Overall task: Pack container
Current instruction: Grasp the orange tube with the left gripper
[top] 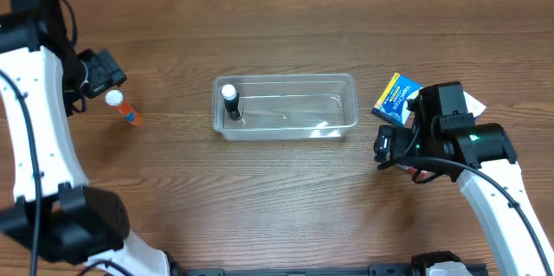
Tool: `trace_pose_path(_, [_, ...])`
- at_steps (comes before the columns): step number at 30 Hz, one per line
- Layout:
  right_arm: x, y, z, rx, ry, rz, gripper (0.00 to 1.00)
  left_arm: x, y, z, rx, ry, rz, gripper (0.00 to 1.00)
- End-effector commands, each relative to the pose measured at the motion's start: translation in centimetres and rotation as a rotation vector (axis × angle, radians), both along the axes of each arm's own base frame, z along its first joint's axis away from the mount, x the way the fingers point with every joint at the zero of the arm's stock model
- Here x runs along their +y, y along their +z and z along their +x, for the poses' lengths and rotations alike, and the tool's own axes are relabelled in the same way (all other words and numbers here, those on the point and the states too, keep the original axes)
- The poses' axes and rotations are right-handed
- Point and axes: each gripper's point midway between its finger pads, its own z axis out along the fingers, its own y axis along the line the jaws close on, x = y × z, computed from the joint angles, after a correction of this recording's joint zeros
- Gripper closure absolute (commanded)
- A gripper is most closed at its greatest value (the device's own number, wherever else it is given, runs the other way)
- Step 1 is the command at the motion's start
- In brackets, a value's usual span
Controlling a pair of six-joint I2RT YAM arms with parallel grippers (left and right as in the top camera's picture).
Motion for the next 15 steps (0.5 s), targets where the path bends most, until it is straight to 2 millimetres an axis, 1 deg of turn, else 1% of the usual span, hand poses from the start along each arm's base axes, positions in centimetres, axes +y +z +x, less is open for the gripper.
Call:
trace_pose_path(1, [-0.1, 1.0, 0.6, -0.037, 0.000, -0.005, 0.00, 0.1, -5.3, 1.5, 0.122, -0.031, -0.064, 0.00])
trace_pose_path(2, [-0.1, 1.0, 0.6, -0.037, 0.000, -0.005, 0.00, 0.2, -7.1, 1.7, 0.169, -0.030, -0.079, 0.00])
trace_pose_path(4, [-0.1, 1.0, 0.6, -0.037, 0.000, -0.005, 0.00, 0.3, -9.8, 2.0, 0.229, -0.029, -0.099, 0.00])
trace_pose_path(6, [-0.1, 1.0, 0.6, -0.037, 0.000, -0.005, 0.00, 0.3, -11.5, 2.1, 0.265, -0.028, -0.111, 0.00])
trace_pose_path(7, [-0.1, 1.0, 0.6, -0.037, 0.000, -0.005, 0.00, 0.3, -12.1, 2.1, 0.282, -0.028, -0.116, 0.06])
trace_pose_path(8, [-0.1, 1.0, 0.6, -0.037, 0.000, -0.005, 0.00, 0.3, -12.5, 2.1, 0.292, -0.028, -0.120, 0.16])
trace_pose_path(9, [-0.1, 1.0, 0.6, -0.037, 0.000, -0.005, 0.00, 0.4, -12.6, 2.2, 0.291, -0.028, -0.118, 0.20])
trace_pose_path(11, [-0.1, 1.0, 0.6, -0.037, 0.000, -0.005, 0.00, 0.5, -12.5, 2.5, 0.273, -0.032, -0.107, 0.39])
trace_pose_path(13, [-0.1, 1.0, 0.6, -0.037, 0.000, -0.005, 0.00, 0.7, -12.5, 2.8, 0.264, -0.037, -0.098, 0.53])
trace_pose_path(14, [-0.1, 1.0, 0.6, -0.037, 0.000, -0.005, 0.00, 0.8, -12.6, 3.0, 0.253, -0.044, -0.094, 0.59])
trace_pose_path(15, [-0.1, 1.0, 0.6, -0.037, 0.000, -0.005, 0.00, 0.8, -12.6, 3.2, 0.249, -0.047, -0.092, 0.62])
